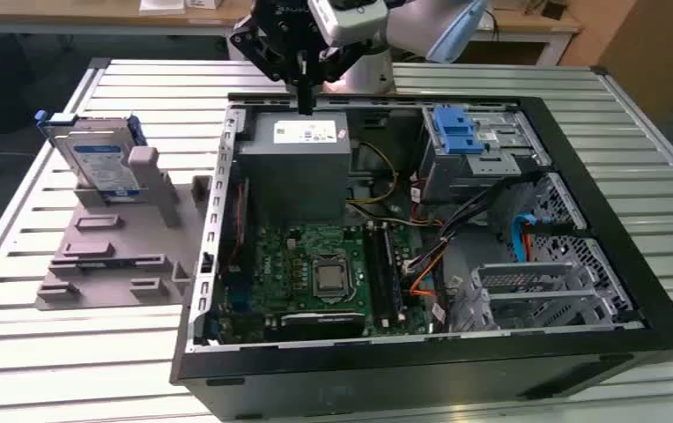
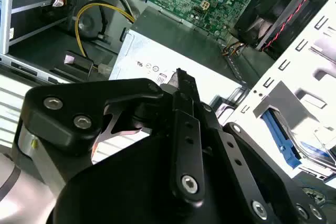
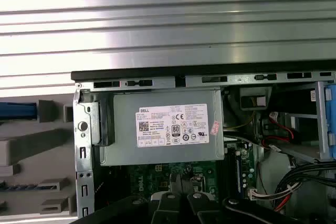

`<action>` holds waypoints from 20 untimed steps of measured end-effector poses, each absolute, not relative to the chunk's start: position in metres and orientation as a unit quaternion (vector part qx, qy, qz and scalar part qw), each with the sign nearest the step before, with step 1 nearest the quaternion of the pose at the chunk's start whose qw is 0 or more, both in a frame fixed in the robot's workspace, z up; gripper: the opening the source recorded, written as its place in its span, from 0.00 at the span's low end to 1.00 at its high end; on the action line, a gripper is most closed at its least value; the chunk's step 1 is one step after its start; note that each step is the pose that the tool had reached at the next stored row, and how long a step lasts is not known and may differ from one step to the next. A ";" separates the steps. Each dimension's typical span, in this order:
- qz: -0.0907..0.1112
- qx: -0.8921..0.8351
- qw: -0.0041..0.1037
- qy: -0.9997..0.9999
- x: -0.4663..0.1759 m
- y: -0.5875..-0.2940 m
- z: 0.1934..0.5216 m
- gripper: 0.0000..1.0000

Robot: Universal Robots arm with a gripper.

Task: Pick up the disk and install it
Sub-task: 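Reach for the disk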

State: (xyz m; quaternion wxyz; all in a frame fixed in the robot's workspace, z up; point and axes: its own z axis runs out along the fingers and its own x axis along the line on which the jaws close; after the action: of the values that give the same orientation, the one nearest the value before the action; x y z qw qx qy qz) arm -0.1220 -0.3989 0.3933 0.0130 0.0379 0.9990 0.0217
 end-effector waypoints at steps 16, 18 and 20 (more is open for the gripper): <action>0.022 0.038 0.013 0.999 -0.125 -0.399 0.393 0.11; 0.022 0.038 0.013 0.999 -0.126 -0.399 0.393 0.11; 0.022 0.038 0.013 0.999 -0.127 -0.399 0.393 0.11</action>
State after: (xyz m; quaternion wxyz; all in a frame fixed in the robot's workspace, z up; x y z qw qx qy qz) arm -0.1267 -0.3989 0.3932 0.0131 0.0379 0.9990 0.0217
